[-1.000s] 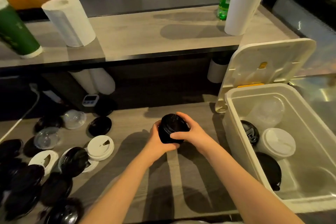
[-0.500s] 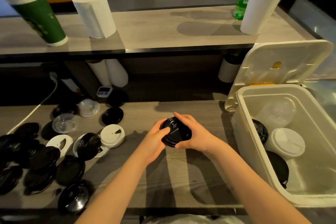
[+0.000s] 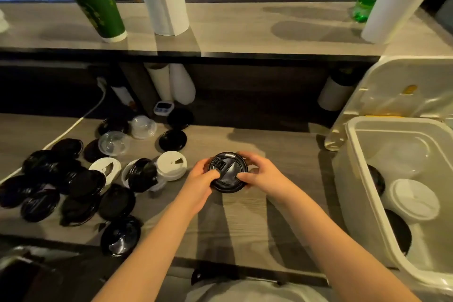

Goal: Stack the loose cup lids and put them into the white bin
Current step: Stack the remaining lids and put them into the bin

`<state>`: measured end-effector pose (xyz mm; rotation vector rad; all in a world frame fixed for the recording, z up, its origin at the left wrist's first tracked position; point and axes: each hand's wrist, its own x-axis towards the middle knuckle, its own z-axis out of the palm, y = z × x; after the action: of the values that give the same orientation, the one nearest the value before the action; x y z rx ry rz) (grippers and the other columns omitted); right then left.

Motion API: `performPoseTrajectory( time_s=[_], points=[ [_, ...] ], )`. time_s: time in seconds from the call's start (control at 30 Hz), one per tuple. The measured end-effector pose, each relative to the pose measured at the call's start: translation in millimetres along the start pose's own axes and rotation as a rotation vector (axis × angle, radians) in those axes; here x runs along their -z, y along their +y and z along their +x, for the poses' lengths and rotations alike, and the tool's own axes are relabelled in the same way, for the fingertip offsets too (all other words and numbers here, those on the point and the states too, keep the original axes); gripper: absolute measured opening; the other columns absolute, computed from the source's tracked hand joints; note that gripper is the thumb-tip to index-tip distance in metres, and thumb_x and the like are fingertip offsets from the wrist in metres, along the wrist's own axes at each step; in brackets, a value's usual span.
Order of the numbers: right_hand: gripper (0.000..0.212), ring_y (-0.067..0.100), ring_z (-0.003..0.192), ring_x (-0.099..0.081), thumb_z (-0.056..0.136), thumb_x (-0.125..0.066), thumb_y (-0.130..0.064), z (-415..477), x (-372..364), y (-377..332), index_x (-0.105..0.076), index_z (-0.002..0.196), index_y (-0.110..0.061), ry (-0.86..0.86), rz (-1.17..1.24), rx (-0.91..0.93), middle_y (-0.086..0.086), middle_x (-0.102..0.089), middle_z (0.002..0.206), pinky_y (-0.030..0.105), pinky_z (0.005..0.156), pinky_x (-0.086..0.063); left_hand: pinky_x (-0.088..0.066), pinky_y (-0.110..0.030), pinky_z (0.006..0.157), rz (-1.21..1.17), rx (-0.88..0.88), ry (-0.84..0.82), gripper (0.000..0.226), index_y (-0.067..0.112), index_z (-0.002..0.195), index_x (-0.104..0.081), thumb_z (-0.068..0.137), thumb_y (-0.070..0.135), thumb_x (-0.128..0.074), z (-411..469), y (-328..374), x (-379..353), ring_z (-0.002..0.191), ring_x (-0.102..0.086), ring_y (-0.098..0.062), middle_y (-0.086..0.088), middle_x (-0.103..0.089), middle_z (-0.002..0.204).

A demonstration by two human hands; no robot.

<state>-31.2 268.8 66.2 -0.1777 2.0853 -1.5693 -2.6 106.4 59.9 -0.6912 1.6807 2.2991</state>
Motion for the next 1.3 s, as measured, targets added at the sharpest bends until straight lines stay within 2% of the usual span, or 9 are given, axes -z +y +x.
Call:
performPoseTrajectory(
  time_s=[0.2, 0.4, 0.53, 0.7, 0.77, 0.87, 1.07, 1.17, 1.3],
  points=[
    [0.057, 0.025, 0.090, -0.060, 0.088, -0.057, 0.002, 27.3, -60.1, -25.8, -0.038, 0.140, -0.013, -0.155, -0.026, 0.006, 0.002, -0.053, 0.120, 0.029, 0.073, -0.056, -0.054, -0.028, 0.057, -0.055, 0.078, -0.003, 0.031, 0.007, 0.115, -0.049, 0.089, -0.009, -0.045, -6.7, 19.9, 74.9, 0.084, -0.063, -0.021, -0.014, -0.062, 0.102],
    [0.034, 0.020, 0.086, -0.061, 0.096, -0.049, -0.012, 66.5, -121.8, -54.0, -0.048, 0.130, -0.015, -0.119, 0.156, -0.034, 0.005, -0.060, 0.113, 0.029, 0.076, -0.051, -0.050, -0.033, 0.066, -0.056, -0.048, 0.092, 0.021, 0.011, 0.097, -0.053, 0.090, -0.008, -0.046, -5.7, 53.7, 153.9, 0.085, -0.061, -0.021, -0.011, -0.061, 0.096],
    [0.054, 0.020, 0.109, -0.056, 0.087, -0.059, -0.008, 104.0, -158.0, -57.1, -0.042, 0.138, -0.015, 0.003, -0.443, 0.088, 0.007, -0.053, 0.134, 0.030, 0.089, -0.045, -0.049, -0.033, 0.068, -0.108, -0.155, 0.241, 0.024, 0.008, 0.109, -0.048, 0.091, -0.007, -0.045, -0.3, 73.4, 204.3, 0.087, -0.059, -0.018, -0.006, -0.060, 0.097],
    [0.087, 0.026, 0.142, -0.021, 0.080, -0.066, -0.007, 133.3, -197.7, -69.6, -0.017, 0.150, -0.026, -0.267, -0.980, 0.295, 0.006, -0.020, 0.156, 0.037, 0.112, -0.031, -0.051, -0.044, 0.085, -0.116, -0.192, 0.342, 0.029, 0.012, 0.113, -0.046, 0.089, -0.003, -0.051, 8.1, 85.5, 247.5, 0.100, -0.060, -0.025, -0.012, -0.059, 0.110],
    [0.077, 0.028, 0.140, -0.025, 0.082, -0.064, -0.010, 140.4, -209.0, -71.9, -0.025, 0.147, -0.024, -0.346, -1.185, 0.327, 0.007, -0.022, 0.154, 0.037, 0.108, -0.035, -0.051, -0.045, 0.087, -0.143, -0.188, 0.358, 0.032, 0.014, 0.116, -0.045, 0.089, -0.002, -0.052, 8.7, 87.3, 256.3, 0.104, -0.059, -0.027, -0.013, -0.057, 0.115],
    [0.036, 0.029, 0.117, -0.050, 0.086, -0.056, -0.012, 142.9, -216.8, -75.4, -0.054, 0.122, -0.014, -0.339, -1.348, 0.434, 0.009, -0.052, 0.128, 0.033, 0.086, -0.042, -0.050, -0.039, 0.084, -0.172, -0.181, 0.369, 0.038, 0.015, 0.122, -0.043, 0.089, -0.002, -0.053, 10.2, 85.8, 265.3, 0.107, -0.058, -0.026, -0.012, -0.055, 0.120],
    [0.010, 0.020, 0.081, -0.059, 0.080, -0.061, -0.012, 136.4, -195.4, -72.8, -0.060, 0.089, -0.012, -0.274, -0.996, 0.364, 0.001, -0.064, 0.087, 0.041, 0.072, -0.052, -0.051, -0.035, 0.080, -0.162, -0.166, 0.343, 0.052, 0.015, 0.134, -0.039, 0.088, -0.003, -0.055, 17.2, 82.4, 268.7, 0.101, -0.059, -0.022, -0.010, -0.054, 0.120],
    [0.010, 0.015, 0.078, -0.054, 0.082, -0.066, -0.010, 124.6, -179.7, -85.4, -0.058, 0.088, -0.010, -0.190, -0.819, 0.310, 0.001, -0.060, 0.085, 0.021, 0.066, -0.045, -0.050, -0.041, 0.090, -0.139, -0.149, 0.299, 0.054, 0.014, 0.136, -0.038, 0.088, -0.002, -0.057, 22.5, 78.0, 263.9, 0.107, -0.058, -0.023, -0.010, -0.055, 0.123],
    [0.021, 0.019, 0.095, -0.061, 0.087, -0.064, -0.011, 116.9, -165.9, -96.0, -0.059, 0.107, -0.009, -0.069, -0.345, 0.192, 0.007, -0.064, 0.101, 0.032, 0.083, -0.051, -0.046, -0.044, 0.097, -0.128, -0.128, 0.228, 0.046, 0.016, 0.131, -0.041, 0.090, 0.003, -0.057, 26.7, 74.6, 250.0, 0.110, -0.057, -0.023, -0.008, -0.056, 0.124]
  ],
)
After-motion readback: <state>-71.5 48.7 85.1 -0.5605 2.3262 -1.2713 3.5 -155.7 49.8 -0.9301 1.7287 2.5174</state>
